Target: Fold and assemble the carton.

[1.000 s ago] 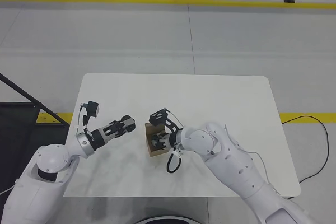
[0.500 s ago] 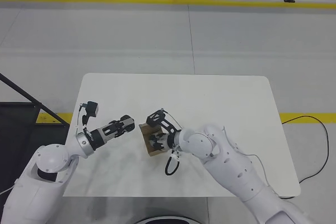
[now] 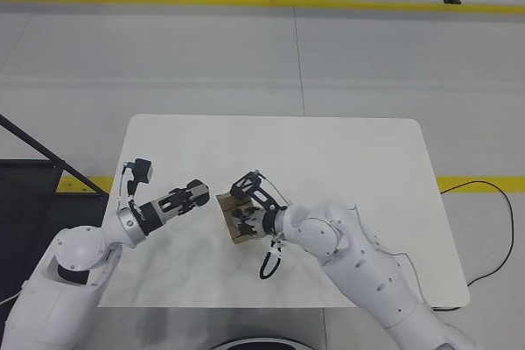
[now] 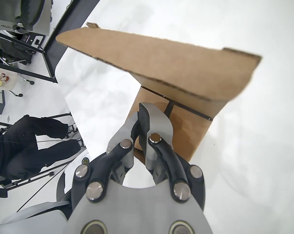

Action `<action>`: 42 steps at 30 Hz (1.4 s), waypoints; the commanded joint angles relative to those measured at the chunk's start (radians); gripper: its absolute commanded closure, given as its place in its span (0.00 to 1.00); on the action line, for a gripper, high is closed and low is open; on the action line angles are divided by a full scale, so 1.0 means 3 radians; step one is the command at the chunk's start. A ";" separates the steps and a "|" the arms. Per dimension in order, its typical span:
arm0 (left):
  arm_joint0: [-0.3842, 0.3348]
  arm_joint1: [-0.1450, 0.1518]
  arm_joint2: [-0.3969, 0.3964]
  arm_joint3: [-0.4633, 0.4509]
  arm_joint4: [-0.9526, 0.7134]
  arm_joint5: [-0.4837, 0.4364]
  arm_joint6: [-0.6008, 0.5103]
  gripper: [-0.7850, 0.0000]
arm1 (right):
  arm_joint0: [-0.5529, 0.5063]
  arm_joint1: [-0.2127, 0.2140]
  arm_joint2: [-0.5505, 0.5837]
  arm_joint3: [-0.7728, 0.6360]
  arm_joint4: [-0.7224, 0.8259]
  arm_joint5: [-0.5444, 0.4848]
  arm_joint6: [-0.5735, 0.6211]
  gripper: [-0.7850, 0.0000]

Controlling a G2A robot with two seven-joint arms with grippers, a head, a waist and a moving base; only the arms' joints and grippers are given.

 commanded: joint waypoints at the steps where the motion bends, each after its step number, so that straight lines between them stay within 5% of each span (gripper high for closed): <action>1: 0.0003 -0.0001 -0.0011 0.0003 -0.0012 -0.0012 0.0001 1.00 | -0.0054 0.0016 0.0038 -0.0086 -0.0044 -0.0020 -0.0036 0.62; 15: 0.0049 -0.0004 -0.0085 -0.0039 -0.0033 -0.0043 0.0013 1.00 | -0.0465 0.0144 0.0343 -0.0766 -0.0408 -0.0131 -0.0113 0.53; 17: 0.0054 -0.0004 -0.0102 -0.0042 -0.0042 -0.0054 0.0018 0.95 | -0.0559 0.0167 0.0403 -0.0903 -0.0467 -0.0106 -0.0103 0.40; 19: 0.0054 -0.0003 -0.0123 -0.0040 -0.0050 -0.0074 0.0014 0.67 | -0.0665 0.0193 0.0472 -0.1025 -0.0510 -0.0083 -0.0054 0.00; 20: 0.0053 -0.0003 -0.0135 -0.0034 -0.0050 -0.0079 0.0014 0.51 | -0.0724 0.0207 0.0510 -0.1089 -0.0541 -0.0052 -0.0027 0.00; 21: 0.0051 -0.0002 -0.0149 -0.0029 -0.0054 -0.0084 0.0012 0.20 | -0.0771 0.0216 0.0534 -0.1132 -0.0562 -0.0019 -0.0013 0.00; 22: 0.0047 -0.0001 -0.0160 -0.0022 -0.0056 -0.0090 0.0007 0.00 | -0.0771 0.0216 0.0534 -0.1132 -0.0562 -0.0019 -0.0013 0.00; 31: 0.0042 0.0000 -0.0172 -0.0012 -0.0060 -0.0093 -0.0002 0.00 | -0.0783 0.0218 0.0534 -0.1112 -0.0573 -0.0022 -0.0017 0.00; 42: -0.0006 -0.0007 -0.0067 0.0031 0.0087 -0.0041 0.0008 0.00 | -0.0947 0.0274 0.0539 -0.0874 -0.1202 -0.0190 -0.0203 0.00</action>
